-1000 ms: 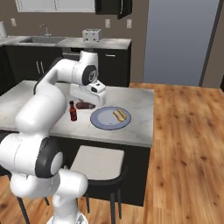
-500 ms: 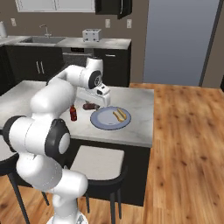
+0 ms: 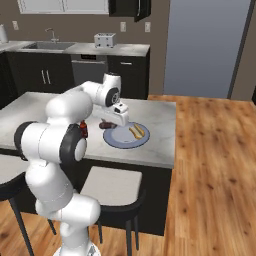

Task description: Move the hot dog bun to the plate on the dining table and place the condiment next to that plate. Then navigate to the fridge and take the sausage and place it on the plate as well.

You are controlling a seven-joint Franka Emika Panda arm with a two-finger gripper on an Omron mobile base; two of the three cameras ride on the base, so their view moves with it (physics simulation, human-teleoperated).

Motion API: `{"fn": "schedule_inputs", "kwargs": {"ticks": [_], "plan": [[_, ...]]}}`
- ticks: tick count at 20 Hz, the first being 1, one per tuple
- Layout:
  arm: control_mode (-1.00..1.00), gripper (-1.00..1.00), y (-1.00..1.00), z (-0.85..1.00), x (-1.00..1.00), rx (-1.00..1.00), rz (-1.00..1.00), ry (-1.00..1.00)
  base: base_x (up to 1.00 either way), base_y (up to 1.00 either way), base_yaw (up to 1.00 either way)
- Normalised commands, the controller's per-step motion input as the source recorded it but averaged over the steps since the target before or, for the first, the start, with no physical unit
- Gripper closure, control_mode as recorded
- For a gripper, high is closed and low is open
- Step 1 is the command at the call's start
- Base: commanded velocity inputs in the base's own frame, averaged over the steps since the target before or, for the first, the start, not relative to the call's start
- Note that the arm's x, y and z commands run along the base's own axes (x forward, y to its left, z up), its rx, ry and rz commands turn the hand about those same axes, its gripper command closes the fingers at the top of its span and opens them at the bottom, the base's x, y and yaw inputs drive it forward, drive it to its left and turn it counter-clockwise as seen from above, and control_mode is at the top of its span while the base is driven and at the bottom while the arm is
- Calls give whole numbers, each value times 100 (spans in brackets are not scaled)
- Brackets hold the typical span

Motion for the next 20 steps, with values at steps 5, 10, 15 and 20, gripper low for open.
{"fn": "schedule_inputs", "kwargs": {"ticks": [5, 10, 15, 20], "plan": [[-100, 100, 0, -36, 46, 0, 0, 0, 0, 0, 0], [-100, 100, 0, -38, 43, 0, 0, 0, 0, 0, 0], [-100, 100, -2, -39, 42, 0, 0, 0, 0, 0, 0], [-100, 100, -1, -38, 37, 0, 0, 0, 0, 0, 0]]}}
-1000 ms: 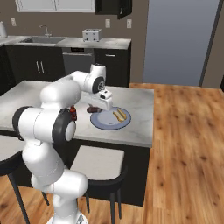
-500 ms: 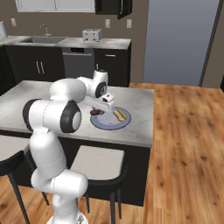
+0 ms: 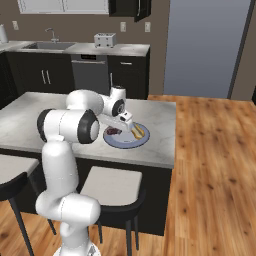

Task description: Move the hot dog bun to the plate on the dining table and place the condiment next to that plate. Then navigate to the fridge and take the sausage and place it on the plate as well.

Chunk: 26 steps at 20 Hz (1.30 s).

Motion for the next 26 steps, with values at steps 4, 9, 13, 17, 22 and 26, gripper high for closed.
{"fn": "schedule_inputs", "kwargs": {"ticks": [4, 9, 13, 17, 22, 26], "plan": [[-100, 100, 0, -27, 30, 0, 1, 0, 0, 0, 0], [-100, 100, 0, -19, 26, 0, 0, 0, 0, 0, 0], [-100, 100, 0, -16, 23, 0, 0, 0, 0, 0, 0], [-100, 100, 0, -15, 25, 0, 1, 0, 0, 0, 0], [-100, 100, 0, -16, 23, 0, 1, 0, 0, 0, 0], [-100, 100, 0, -20, 18, 0, 1, 0, 0, 0, 0]]}}
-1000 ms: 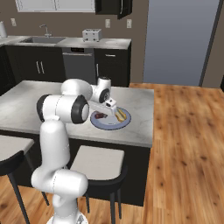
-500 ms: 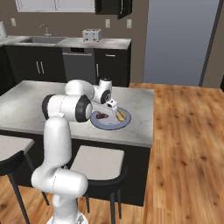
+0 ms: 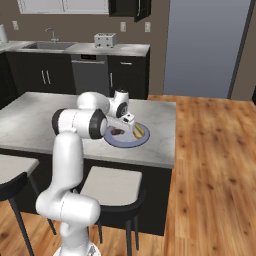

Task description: Move the hot dog bun to the plate on the dining table and place the condiment next to that plate. Then navigate to the fridge and take the sausage and place it on the plate as well.

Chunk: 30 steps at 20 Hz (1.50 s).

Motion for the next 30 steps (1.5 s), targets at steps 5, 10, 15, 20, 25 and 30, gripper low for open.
{"fn": "schedule_inputs", "kwargs": {"ticks": [5, 10, 15, 20, 25, 30], "plan": [[-100, -100, 0, -24, 15, 0, 1, 0, 0, 0, 0], [-100, -100, -3, -22, 1, 0, 0, -1, 0, 0, 0], [-100, -100, 0, 1, -3, 0, 0, -3, 0, 0, 0], [-100, -100, 0, 40, -25, 1, 0, -3, 0, 0, 0], [-100, -100, 0, 59, -34, 0, 0, -1, 0, 0, 0], [-100, -100, 0, 59, -48, 0, 0, -1, 0, 0, 0]]}}
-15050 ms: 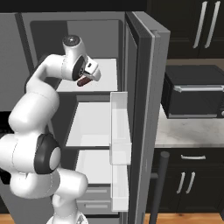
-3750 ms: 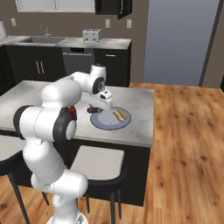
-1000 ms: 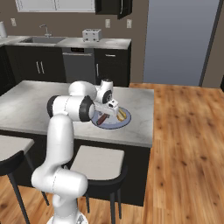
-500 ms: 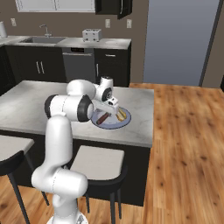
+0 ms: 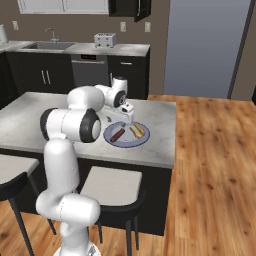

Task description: Move the hot dog bun to the plate on the dining table and place the condiment next to that plate. Then navigate to the fridge and take the sausage and place it on the plate as well.

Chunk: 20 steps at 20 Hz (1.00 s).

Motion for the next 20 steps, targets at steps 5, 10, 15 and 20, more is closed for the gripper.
{"fn": "schedule_inputs", "kwargs": {"ticks": [5, 10, 15, 20], "plan": [[-100, -100, 0, 48, -81, 0, 0, -9, 0, 0, 0], [-100, -100, 1, 48, -82, 0, 0, -10, 0, 0, 0], [-100, -100, 2, 50, -75, 0, 0, -9, 0, 0, 0], [-100, -100, 3, 52, -77, 0, 0, -12, 0, 0, 0]]}}
